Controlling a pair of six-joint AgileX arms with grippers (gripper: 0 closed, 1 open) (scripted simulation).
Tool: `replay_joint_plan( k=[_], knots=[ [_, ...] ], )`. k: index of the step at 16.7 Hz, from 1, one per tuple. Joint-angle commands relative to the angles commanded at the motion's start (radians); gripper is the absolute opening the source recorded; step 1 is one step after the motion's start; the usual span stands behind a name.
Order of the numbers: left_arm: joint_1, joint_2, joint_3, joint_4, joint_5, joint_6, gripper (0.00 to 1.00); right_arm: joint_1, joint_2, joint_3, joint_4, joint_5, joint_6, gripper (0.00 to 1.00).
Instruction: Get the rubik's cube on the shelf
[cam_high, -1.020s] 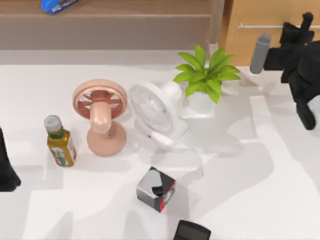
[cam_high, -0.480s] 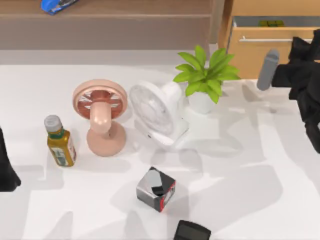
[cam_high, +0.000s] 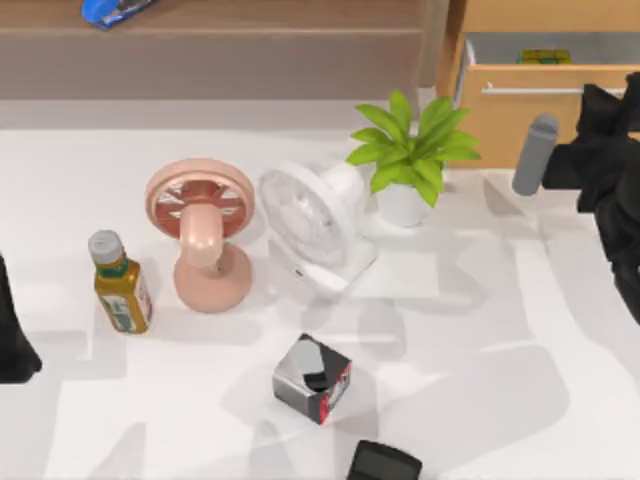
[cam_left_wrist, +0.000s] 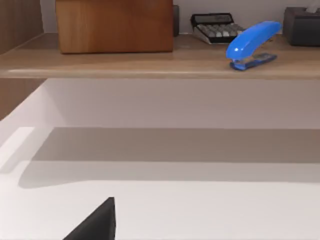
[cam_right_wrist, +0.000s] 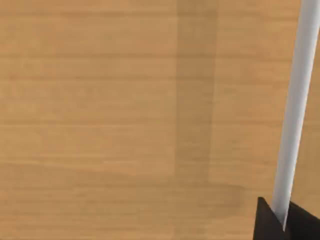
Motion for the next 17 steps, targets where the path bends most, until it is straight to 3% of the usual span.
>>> replay_joint_plan(
  k=[10,17],
  knots=[
    [0.0,0.0,0.0,0.0,0.0,0.0,1.0,0.045,-0.097,-0.25,0.154,0.044,0.001,0.0],
    [0.0,0.0,0.0,0.0,0.0,0.0,1.0,0.047,-0.102,-0.268,0.168,0.05,0.001,0.0]
  ],
)
